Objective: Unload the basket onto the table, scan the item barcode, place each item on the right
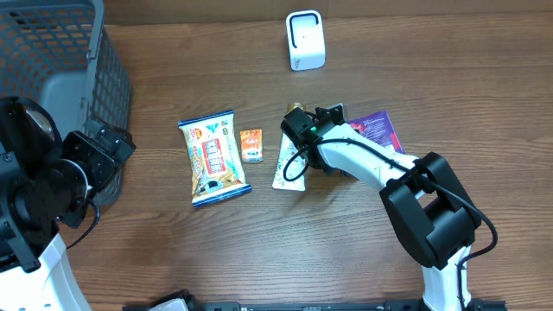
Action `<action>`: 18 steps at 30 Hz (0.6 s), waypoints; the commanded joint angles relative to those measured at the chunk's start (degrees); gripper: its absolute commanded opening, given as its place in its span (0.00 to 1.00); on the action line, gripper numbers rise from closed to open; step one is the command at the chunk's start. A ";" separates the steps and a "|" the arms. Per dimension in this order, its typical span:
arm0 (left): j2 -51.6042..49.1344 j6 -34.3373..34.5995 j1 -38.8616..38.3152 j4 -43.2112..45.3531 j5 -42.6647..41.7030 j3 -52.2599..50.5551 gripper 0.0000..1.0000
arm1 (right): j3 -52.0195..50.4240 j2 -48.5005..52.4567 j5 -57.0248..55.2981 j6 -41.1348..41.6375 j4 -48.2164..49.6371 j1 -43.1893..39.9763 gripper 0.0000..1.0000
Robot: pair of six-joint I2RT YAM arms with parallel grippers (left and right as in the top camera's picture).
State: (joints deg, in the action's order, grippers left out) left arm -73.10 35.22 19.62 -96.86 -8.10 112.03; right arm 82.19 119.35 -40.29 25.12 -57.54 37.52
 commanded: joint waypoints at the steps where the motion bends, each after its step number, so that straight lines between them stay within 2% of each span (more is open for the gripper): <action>1: 0.24 -0.50 0.35 0.07 -0.04 0.07 1.00 | 2.19 -0.24 1.73 0.87 -1.84 -0.57 0.04; 6: 0.24 -0.50 0.35 0.07 -0.04 0.07 1.00 | 13.53 -1.84 7.19 3.15 -10.67 -2.19 0.03; 10: 0.24 -0.52 0.35 0.04 -0.04 0.07 1.00 | 23.39 -3.21 17.53 -0.09 -17.00 -4.55 0.04; 14: 0.24 -0.52 0.35 0.07 -0.04 0.07 1.00 | 30.82 -4.31 37.57 -7.89 -19.43 -8.61 0.04; 18: 0.24 -0.50 0.35 0.07 -0.04 0.07 1.00 | 31.28 -4.46 59.19 -14.91 -19.12 -14.62 0.04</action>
State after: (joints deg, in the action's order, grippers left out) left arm -73.10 35.22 19.62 -96.86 -8.10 112.03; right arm 112.44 116.92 -3.92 17.98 -76.42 27.33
